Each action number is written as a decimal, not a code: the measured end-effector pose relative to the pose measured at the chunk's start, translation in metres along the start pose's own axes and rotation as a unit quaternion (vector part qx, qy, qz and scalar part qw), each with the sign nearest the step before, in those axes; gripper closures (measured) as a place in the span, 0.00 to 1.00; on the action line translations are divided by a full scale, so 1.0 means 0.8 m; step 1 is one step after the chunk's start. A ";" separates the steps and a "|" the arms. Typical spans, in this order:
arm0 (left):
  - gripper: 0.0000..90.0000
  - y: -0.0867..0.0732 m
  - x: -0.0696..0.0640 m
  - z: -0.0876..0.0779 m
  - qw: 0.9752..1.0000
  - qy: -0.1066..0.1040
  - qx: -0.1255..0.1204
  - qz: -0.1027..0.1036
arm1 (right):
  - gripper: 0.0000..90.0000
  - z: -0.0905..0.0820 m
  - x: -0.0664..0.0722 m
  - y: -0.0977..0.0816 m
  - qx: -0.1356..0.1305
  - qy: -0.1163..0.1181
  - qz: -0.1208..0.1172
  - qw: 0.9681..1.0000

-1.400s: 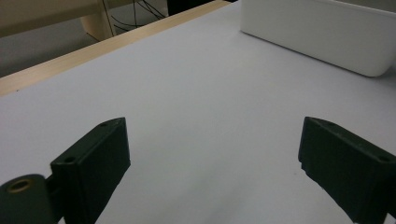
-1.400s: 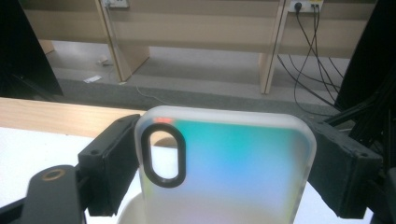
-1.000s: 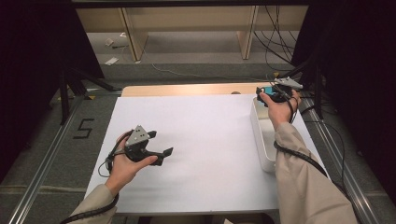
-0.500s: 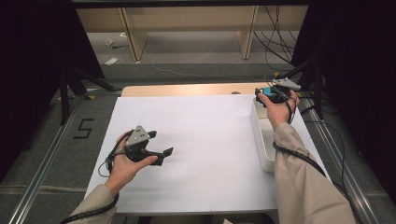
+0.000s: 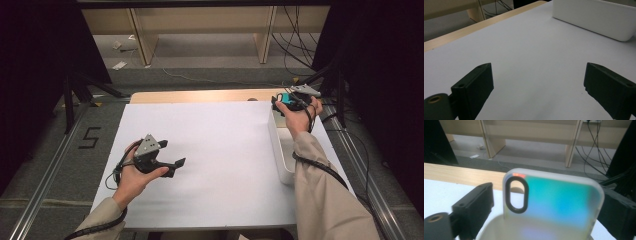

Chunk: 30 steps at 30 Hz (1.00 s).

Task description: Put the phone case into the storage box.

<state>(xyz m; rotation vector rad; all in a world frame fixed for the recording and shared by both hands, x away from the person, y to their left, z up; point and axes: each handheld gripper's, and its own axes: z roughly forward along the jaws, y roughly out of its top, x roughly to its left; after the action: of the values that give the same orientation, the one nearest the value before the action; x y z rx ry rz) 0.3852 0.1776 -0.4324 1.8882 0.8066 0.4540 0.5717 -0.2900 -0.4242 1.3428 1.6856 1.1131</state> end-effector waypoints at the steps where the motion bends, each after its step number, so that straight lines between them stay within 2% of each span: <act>1: 0.09 0.000 0.000 0.000 1.000 0.000 0.000 0.000 | 0.05 0.000 0.000 0.000 0.003 0.000 -0.001 1.000; 18: 0.09 0.000 -0.001 0.000 1.000 0.000 0.000 0.001 | 0.03 -0.012 -0.003 0.003 -0.007 0.001 0.014 1.000; 26: 0.09 0.001 0.000 0.000 1.000 0.002 0.000 0.002 | 0.04 -0.026 -0.001 0.004 -0.010 0.001 0.011 1.000; 30: 0.09 0.001 0.000 -0.001 1.000 0.002 0.000 0.001 | 0.05 -0.036 0.001 0.003 -0.010 0.009 0.014 1.000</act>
<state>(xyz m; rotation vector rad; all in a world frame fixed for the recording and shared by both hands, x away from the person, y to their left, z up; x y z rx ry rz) 0.3849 0.1776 -0.4316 1.8887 0.8081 0.4600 0.5465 -0.2948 -0.4106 1.3515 1.6699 1.1586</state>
